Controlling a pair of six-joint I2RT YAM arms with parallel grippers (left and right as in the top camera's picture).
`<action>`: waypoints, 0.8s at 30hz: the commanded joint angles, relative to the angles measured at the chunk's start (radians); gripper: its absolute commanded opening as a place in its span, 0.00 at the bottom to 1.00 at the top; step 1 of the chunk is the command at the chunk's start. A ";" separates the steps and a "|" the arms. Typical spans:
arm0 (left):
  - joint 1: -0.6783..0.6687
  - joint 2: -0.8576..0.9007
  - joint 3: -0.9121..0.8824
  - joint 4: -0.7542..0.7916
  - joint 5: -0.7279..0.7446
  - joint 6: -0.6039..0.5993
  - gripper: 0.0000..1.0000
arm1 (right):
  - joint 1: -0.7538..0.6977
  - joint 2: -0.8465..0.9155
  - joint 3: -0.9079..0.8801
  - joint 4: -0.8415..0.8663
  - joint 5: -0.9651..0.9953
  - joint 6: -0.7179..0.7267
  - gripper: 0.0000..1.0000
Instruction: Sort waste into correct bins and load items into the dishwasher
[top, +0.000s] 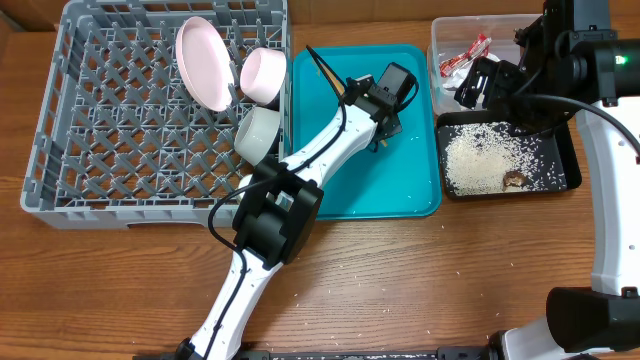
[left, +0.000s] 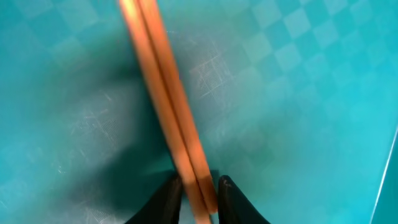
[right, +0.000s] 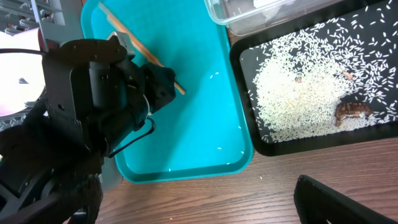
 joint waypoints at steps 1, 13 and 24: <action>-0.013 0.145 -0.065 -0.071 0.126 0.005 0.21 | 0.005 -0.009 -0.004 0.005 0.008 -0.003 1.00; -0.014 0.143 -0.065 -0.270 0.227 0.005 0.21 | 0.005 -0.009 -0.004 0.005 0.007 -0.003 1.00; -0.019 0.143 -0.065 -0.375 0.272 0.005 0.40 | 0.005 -0.009 -0.004 0.005 0.008 -0.003 1.00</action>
